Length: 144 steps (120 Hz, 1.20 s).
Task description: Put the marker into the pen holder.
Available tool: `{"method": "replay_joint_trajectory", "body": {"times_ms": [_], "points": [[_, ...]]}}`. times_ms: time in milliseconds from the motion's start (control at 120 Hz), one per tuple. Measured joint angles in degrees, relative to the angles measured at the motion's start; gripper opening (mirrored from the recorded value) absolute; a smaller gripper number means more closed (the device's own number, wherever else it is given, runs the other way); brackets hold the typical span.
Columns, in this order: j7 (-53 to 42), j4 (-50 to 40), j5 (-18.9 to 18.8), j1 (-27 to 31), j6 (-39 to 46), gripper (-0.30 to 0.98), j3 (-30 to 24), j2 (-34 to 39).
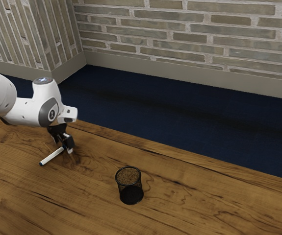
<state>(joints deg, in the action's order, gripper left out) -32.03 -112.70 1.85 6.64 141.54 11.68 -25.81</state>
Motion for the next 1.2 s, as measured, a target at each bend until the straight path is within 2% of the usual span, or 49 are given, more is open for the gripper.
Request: {"method": "replay_joint_trajectory", "body": {"times_ms": [308, 375, 558, 675, 1200], "points": [[-2.49, 0.00, 0.15, 0.01, 0.25, 0.66, 0.04, -0.43], [-2.90, 0.00, 0.12, -0.02, 0.27, 0.59, 0.02, -0.38], [-3.80, 0.01, 0.11, -0.05, 0.30, 0.25, 0.05, -0.26], [-4.22, 0.01, 0.10, -0.02, 0.31, 0.12, 0.03, -0.26], [-3.99, -0.33, -0.53, 0.12, 0.60, -0.07, 0.32, 0.66]]}}
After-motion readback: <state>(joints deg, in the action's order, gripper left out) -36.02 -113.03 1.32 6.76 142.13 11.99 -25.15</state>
